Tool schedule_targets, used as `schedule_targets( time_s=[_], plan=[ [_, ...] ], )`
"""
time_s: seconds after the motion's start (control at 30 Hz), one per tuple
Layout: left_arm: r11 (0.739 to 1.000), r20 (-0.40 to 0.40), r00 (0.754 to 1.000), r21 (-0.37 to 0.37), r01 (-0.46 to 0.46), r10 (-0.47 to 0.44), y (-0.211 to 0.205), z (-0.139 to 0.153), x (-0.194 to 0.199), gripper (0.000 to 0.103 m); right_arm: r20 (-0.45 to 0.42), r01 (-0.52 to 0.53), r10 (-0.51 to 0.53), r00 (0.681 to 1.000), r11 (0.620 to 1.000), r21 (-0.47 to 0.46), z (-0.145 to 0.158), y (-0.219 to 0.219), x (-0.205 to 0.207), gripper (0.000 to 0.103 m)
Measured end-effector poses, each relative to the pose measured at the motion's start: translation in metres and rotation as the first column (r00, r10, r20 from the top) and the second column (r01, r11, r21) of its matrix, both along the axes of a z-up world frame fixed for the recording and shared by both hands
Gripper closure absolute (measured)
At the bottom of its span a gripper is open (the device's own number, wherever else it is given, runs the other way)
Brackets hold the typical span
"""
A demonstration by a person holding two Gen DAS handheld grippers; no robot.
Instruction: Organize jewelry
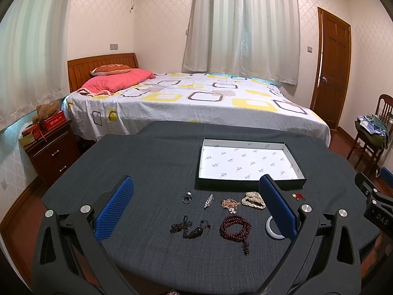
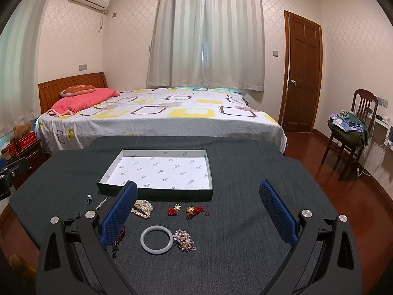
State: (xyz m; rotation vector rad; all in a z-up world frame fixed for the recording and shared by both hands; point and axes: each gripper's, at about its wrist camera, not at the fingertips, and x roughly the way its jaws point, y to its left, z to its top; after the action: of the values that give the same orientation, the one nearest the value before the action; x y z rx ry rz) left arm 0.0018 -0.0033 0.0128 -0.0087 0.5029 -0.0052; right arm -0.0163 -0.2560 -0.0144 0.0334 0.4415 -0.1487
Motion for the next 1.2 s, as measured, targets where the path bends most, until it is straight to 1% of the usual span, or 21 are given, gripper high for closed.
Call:
schedule_targets(
  time_s=[0.03, 1.2],
  plan=[
    [1.0, 0.004, 1.0, -0.002, -0.002, 0.002, 0.0009, -0.0069, -0.0057, 0.004, 0.001, 0.0, 0.0, 1.0, 1.0, 0.001, -0.0002, -0.0001, -0.0001, 0.006],
    [1.0, -0.004, 1.0, 0.0, 0.011, -0.011, -0.0042, -0.0093, -0.009, 0.004, -0.001, -0.004, 0.004, 1.0, 1.0, 0.003, -0.0014, 0.0027, -0.0005, 0.006]
  ],
)
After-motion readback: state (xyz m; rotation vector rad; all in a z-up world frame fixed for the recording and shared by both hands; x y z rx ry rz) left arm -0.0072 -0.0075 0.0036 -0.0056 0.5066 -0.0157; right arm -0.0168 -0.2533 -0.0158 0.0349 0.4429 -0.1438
